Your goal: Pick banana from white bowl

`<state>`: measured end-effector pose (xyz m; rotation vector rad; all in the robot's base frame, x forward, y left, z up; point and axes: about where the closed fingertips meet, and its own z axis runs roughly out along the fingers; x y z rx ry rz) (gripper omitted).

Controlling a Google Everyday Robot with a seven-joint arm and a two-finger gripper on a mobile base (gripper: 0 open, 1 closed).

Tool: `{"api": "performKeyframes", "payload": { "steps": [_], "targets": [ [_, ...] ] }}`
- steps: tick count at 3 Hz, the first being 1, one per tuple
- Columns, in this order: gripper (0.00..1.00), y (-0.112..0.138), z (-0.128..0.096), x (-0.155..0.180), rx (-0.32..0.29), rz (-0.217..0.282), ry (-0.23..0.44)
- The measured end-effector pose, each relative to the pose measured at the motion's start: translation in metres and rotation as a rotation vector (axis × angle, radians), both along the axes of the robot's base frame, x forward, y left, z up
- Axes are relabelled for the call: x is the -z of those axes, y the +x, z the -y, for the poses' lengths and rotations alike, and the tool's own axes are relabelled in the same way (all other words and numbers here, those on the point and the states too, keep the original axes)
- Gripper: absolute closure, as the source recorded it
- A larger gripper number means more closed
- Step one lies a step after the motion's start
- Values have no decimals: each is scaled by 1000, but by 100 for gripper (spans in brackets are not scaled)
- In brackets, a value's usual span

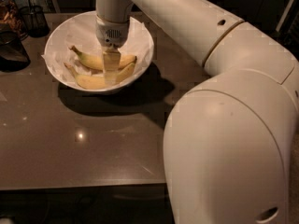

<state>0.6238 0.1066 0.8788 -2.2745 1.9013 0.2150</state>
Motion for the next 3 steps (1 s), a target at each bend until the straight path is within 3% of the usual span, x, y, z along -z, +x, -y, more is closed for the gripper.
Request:
{"api": "performKeyframes", "payload": {
  "steps": [1, 3],
  "targets": [
    [44, -2, -7, 4, 8, -22, 17],
    [28, -9, -15, 12, 21, -58, 42]
  ]
}}
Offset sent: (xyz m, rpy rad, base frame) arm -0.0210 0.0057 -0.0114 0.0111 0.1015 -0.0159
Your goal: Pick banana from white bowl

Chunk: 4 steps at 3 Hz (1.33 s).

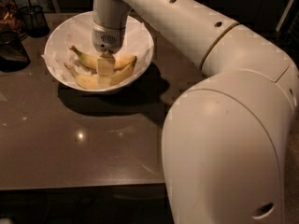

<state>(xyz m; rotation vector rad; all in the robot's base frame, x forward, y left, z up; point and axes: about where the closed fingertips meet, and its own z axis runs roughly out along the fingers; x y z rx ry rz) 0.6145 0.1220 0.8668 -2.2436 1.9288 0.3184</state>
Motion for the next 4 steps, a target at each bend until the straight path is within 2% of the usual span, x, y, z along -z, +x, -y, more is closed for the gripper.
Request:
{"api": "performKeyframes", "payload": {
  "steps": [1, 2, 4],
  "targets": [
    [32, -3, -2, 4, 5, -17, 8],
    [46, -5, -3, 7, 12, -28, 16],
    [45, -6, -5, 13, 15, -46, 25]
  ]
}}
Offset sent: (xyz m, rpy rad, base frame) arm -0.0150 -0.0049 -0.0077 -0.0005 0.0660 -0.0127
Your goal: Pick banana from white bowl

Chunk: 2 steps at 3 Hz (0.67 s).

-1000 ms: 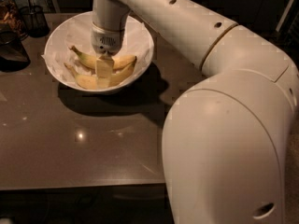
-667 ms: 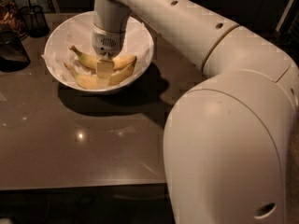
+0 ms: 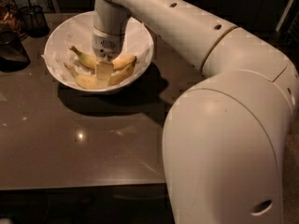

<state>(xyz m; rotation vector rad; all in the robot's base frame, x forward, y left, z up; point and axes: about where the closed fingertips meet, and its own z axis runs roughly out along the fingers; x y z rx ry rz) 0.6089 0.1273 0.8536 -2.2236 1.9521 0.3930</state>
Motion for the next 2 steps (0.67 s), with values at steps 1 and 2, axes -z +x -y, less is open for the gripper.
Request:
{"api": "performKeyframes", "payload": {
  "steps": [1, 2],
  "targets": [
    [44, 0, -2, 12, 0, -28, 7],
    [48, 1, -2, 13, 1, -34, 8]
  ]
}}
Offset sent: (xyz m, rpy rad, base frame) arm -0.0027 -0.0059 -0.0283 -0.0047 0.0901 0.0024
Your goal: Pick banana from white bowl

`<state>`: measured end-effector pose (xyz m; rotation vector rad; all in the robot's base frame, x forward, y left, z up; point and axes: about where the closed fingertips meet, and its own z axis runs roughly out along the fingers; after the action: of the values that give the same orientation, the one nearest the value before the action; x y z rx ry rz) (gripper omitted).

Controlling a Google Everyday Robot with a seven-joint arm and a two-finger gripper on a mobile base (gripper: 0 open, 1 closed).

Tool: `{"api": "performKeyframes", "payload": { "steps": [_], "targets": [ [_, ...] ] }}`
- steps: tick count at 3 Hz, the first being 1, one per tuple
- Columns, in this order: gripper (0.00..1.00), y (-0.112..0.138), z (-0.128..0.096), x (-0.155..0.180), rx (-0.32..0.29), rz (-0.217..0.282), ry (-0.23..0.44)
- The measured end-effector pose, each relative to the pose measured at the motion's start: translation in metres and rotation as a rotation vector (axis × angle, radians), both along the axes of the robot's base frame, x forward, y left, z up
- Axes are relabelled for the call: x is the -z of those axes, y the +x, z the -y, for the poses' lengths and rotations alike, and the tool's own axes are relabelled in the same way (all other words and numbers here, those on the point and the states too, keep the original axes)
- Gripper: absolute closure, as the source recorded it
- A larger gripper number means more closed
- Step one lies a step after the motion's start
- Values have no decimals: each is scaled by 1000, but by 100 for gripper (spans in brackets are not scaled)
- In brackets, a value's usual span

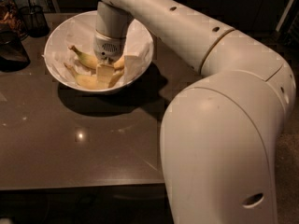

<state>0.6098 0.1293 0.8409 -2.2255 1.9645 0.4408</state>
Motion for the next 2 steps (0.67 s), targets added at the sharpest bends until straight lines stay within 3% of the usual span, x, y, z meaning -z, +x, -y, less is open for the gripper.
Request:
{"api": "performKeyframes", "payload": {
  "steps": [2],
  "targets": [
    [90, 0, 0, 0, 0, 0, 0]
  ]
}}
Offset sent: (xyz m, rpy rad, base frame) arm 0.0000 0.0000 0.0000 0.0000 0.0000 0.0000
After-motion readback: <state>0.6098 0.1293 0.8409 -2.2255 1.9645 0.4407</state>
